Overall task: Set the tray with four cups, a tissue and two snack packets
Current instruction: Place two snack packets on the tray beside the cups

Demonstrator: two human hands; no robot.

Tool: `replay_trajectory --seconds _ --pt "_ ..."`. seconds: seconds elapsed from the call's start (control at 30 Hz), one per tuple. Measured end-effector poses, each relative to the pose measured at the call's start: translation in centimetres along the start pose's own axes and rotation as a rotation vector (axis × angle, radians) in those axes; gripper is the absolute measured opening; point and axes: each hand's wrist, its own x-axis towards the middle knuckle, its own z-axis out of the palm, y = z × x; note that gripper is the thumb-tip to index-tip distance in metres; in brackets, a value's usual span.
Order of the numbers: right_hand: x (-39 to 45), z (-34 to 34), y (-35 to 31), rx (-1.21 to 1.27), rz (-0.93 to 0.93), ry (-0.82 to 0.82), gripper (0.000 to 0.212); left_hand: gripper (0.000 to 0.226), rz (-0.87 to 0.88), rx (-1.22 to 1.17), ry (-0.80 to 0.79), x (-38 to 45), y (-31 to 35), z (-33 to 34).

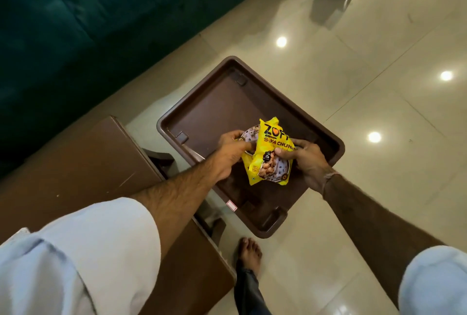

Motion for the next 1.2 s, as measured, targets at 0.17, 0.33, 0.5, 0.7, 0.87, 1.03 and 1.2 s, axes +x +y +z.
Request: replay_trajectory --seconds 0.17,0.33,0.5,0.7,0.87,1.03,1.2 --pt "-1.6 2.1 -2.4 0.136 0.020 -0.154 0.069 0.039 -0.021 -0.278 -0.057 -1.9 0.3 -2.4" --pt "-4.8 6.5 -6.0 0.157 0.001 -0.310 0.055 0.063 0.055 -0.498 0.004 -5.5 2.7 -6.4" --pt "-9.5 12.4 -10.6 0.188 -0.077 -0.402 0.053 0.065 0.164 -0.617 -0.029 -10.8 7.4 -12.1" --pt "-17.6 20.5 -17.2 0.183 -0.173 -0.511 0.047 0.062 0.242 -0.636 0.016 -19.0 13.3 -19.7" --pt "-25.6 27.5 -21.4 0.114 -0.212 -0.601 0.038 0.050 0.325 -0.634 0.002 -27.0 16.7 -26.6" --pt "-34.7 35.6 -24.3 0.004 -0.259 -0.675 0.038 0.056 0.424 -0.634 0.076 -36.2 18.3 -35.7" --pt "-43.4 42.6 -25.9 -0.098 -0.318 -0.718 0.036 0.040 0.534 -0.620 0.173 -44.9 17.8 -44.3"
